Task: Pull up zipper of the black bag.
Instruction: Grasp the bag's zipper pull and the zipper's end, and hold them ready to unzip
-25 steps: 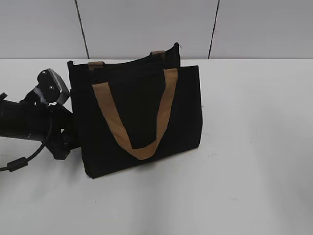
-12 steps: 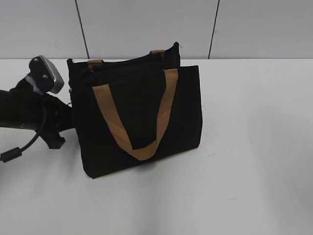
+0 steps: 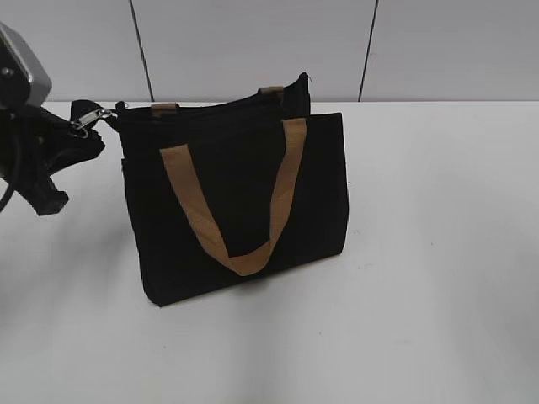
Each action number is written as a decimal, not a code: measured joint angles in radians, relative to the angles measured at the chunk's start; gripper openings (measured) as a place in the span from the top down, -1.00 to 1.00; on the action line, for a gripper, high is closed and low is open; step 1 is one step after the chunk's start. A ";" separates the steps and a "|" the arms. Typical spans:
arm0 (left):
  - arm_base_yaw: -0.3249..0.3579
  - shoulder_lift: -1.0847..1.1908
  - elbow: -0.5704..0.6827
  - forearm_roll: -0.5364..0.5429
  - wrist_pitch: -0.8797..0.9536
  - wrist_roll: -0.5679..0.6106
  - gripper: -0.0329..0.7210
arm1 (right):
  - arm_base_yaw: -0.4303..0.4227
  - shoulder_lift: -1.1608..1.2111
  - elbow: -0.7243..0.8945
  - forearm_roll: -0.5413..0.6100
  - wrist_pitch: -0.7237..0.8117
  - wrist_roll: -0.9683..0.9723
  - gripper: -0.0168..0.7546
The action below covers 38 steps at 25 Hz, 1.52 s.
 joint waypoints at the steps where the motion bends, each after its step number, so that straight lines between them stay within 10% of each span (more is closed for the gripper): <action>1: 0.000 -0.030 0.010 0.000 -0.001 0.000 0.72 | 0.000 0.013 0.000 0.026 0.000 -0.037 -0.18; 15: -0.001 -0.223 0.043 0.000 0.003 0.000 0.86 | 0.030 0.349 -0.290 0.261 0.157 -0.273 -0.18; 27: -0.001 -0.223 0.044 0.000 -0.003 -0.002 0.86 | 0.476 0.596 -0.409 0.144 -0.031 -0.117 -0.17; 38: -0.001 -0.223 0.044 0.000 -0.040 -0.124 0.86 | 0.685 0.749 -0.418 0.125 -0.260 -0.087 -0.09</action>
